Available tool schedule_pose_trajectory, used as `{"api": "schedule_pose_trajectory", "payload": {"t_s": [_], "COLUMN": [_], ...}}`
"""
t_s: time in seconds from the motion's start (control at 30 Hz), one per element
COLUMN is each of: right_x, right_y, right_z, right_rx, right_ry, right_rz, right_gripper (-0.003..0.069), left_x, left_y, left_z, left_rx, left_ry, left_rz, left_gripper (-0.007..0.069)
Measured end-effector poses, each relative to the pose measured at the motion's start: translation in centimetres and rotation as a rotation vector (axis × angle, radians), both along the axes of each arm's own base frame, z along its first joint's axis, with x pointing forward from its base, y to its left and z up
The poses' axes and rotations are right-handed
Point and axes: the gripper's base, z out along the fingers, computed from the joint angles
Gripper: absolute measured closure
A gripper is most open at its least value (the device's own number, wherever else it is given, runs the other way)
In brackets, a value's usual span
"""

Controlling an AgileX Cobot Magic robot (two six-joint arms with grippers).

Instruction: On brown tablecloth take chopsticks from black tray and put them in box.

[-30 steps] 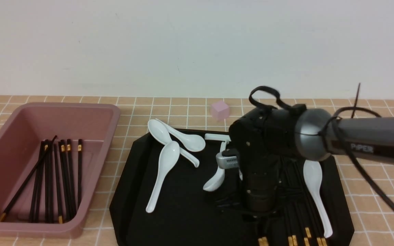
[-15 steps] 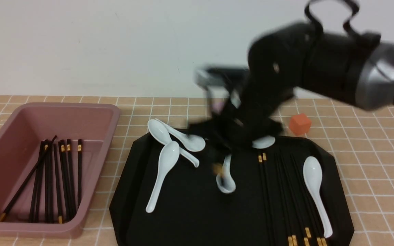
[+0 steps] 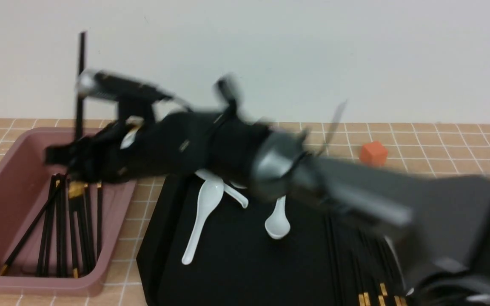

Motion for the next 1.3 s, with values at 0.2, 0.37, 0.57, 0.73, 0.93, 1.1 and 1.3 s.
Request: {"api": "schedule_pose_trajectory", "payload": {"t_s": [0.2,0.37,0.57,0.73,0.93,1.1,1.3], "right_x": [-0.5,-0.8,-1.5,-2.3,-3.6,-5.9,-10.6], "right_y": [2.7,2.9,2.5,1.5,-2.8,-9.7,-18.1], "right_z": [-3.9,-4.4,-3.7,-1.1,6.8,14.9,23.3], "right_rx": [-0.010,-0.029,-0.106,-0.183,-0.325,-0.500,-0.619], "right_ry": [0.008,0.025,0.022,-0.012,-0.103,-0.179,-0.330], "right_rz": [0.032,0.051,0.134,0.208,0.285,0.284,0.170], "right_gripper": [0.0524,0.0462,0.0244,0.0170,0.0314,0.0610,0.0671], "left_x": [0.0,0.0,0.0,0.0,0.0,0.0,0.0], "left_y": [0.0,0.0,0.0,0.0,0.0,0.0,0.0], "left_z": [0.0,0.0,0.0,0.0,0.0,0.0,0.0], "left_rx": [0.000,0.000,0.000,0.000,0.000,0.000,0.000], "left_ry": [0.000,0.000,0.000,0.000,0.000,0.000,0.000], "left_rz": [0.000,0.000,0.000,0.000,0.000,0.000,0.000], "left_gripper": [0.0386,0.0386,0.0386,0.0386,0.0386,0.0386,0.0386]}}
